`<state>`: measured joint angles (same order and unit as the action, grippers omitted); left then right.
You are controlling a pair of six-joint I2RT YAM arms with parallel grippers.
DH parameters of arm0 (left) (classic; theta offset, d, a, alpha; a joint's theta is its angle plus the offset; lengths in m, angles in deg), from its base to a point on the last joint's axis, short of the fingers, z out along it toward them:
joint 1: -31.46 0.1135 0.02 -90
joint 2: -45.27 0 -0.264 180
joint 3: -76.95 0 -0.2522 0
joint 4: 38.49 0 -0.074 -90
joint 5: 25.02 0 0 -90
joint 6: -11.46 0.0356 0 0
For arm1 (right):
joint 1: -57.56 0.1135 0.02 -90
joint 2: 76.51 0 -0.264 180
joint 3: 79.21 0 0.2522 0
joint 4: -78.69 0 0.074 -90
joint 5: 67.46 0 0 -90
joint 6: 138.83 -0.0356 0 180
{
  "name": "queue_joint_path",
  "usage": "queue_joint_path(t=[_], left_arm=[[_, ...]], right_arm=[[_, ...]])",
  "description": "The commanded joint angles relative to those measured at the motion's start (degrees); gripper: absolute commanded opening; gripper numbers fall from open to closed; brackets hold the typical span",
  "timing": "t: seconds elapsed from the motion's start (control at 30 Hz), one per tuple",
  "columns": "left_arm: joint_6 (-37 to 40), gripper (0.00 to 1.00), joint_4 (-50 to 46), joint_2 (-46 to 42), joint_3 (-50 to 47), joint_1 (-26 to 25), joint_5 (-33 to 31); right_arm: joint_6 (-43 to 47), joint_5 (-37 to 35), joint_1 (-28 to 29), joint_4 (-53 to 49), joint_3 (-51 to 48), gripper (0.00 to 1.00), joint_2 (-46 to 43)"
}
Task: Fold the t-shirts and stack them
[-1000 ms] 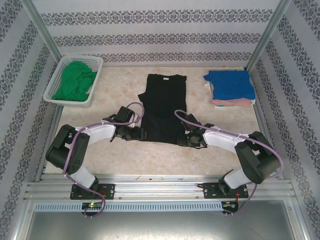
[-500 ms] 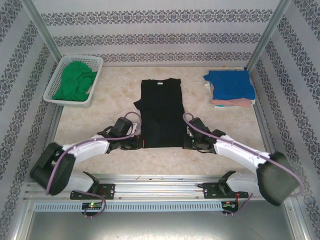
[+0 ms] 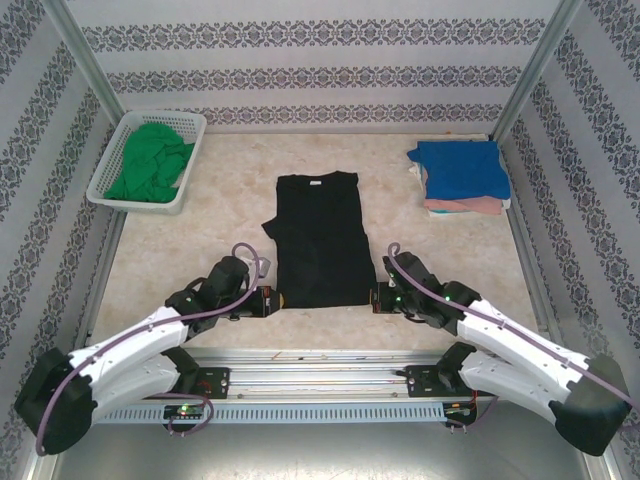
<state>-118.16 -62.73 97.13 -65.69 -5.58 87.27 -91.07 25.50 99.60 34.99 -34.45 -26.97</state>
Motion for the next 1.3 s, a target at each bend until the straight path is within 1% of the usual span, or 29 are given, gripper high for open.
queue_joint_path(t=[0.0, 0.07, 0.17, 0.27, 0.4, 0.43, 0.47, 0.5, 0.57, 0.6, 0.7, 0.77, 0.93, 1.03, 1.17, 1.27], left_arm=[[-1.1, 0.00, -7.1, -5.7, 2.3, -2.1, -4.5], [-0.7, 0.00, -10.4, -8.8, 4.0, -2.6, -6.4], [0.7, 0.00, -15.0, -11.6, 7.2, -2.6, -8.9], [3.0, 0.00, -16.8, -11.6, 11.1, -2.6, -11.4], [6.4, 0.00, -16.3, -7.0, 17.5, -2.4, -15.5], [7.1, 0.03, -15.9, -5.6, 19.3, -2.2, -16.5], [7.5, 0.07, -15.1, -4.3, 20.5, -2.0, -17.5], [7.1, 0.09, -13.8, -2.9, 21.7, -1.7, -19.0], [7.7, 0.05, -9.3, -0.4, 23.3, -1.0, -19.2], [7.8, 0.04, -8.0, 1.2, 24.5, -0.4, -19.8], [9.1, 0.01, -8.1, 5.8, 29.1, 2.2, -20.0], [9.7, 0.00, -7.4, 8.2, 30.6, 4.7, -19.0], [9.3, 0.00, -3.1, 15.8, 32.7, 12.9, -12.9], [9.8, 0.00, -2.1, 22.3, 36.1, 15.7, -9.1], [10.2, 0.00, -1.3, 30.5, 40.7, 19.3, -5.4], [8.8, 0.00, 1.0, 36.4, 44.0, 22.7, 0.2]], right_arm=[[-2.1, -3.9, 2.6, -4.9, 2.4, 0.00, -3.4], [-1.8, -5.3, 3.9, -7.1, 4.8, 0.00, -4.7], [-0.1, -7.0, 3.9, -9.9, 8.9, 0.00, -5.2], [2.7, -9.3, 3.4, -10.8, 14.2, 0.00, -3.1], [6.7, -8.0, 0.7, -10.2, 22.1, 0.00, 3.5], [7.7, -7.0, -0.4, -9.2, 23.6, 0.00, 5.2], [8.5, -5.8, -1.6, -8.4, 24.8, 0.00, 6.7], [9.3, -4.6, -2.6, -7.1, 26.1, 0.00, 8.4], [9.6, -2.5, -4.9, -5.4, 28.4, 0.00, 11.6], [9.8, -1.2, -6.0, -4.7, 29.7, 0.00, 13.2], [10.7, 2.1, -8.8, -2.6, 32.8, 0.00, 17.7], [11.2, 4.9, -10.8, -1.7, 34.6, 0.00, 20.5], [12.5, 9.6, -15.9, -0.1, 38.0, 0.00, 27.9], [13.0, 12.5, -18.5, 1.3, 40.5, 0.00, 32.4], [14.2, 15.3, -20.5, 1.3, 45.9, 0.00, 39.8], [14.7, 17.6, -22.1, 0.6, 50.5, 0.00, 46.0]])
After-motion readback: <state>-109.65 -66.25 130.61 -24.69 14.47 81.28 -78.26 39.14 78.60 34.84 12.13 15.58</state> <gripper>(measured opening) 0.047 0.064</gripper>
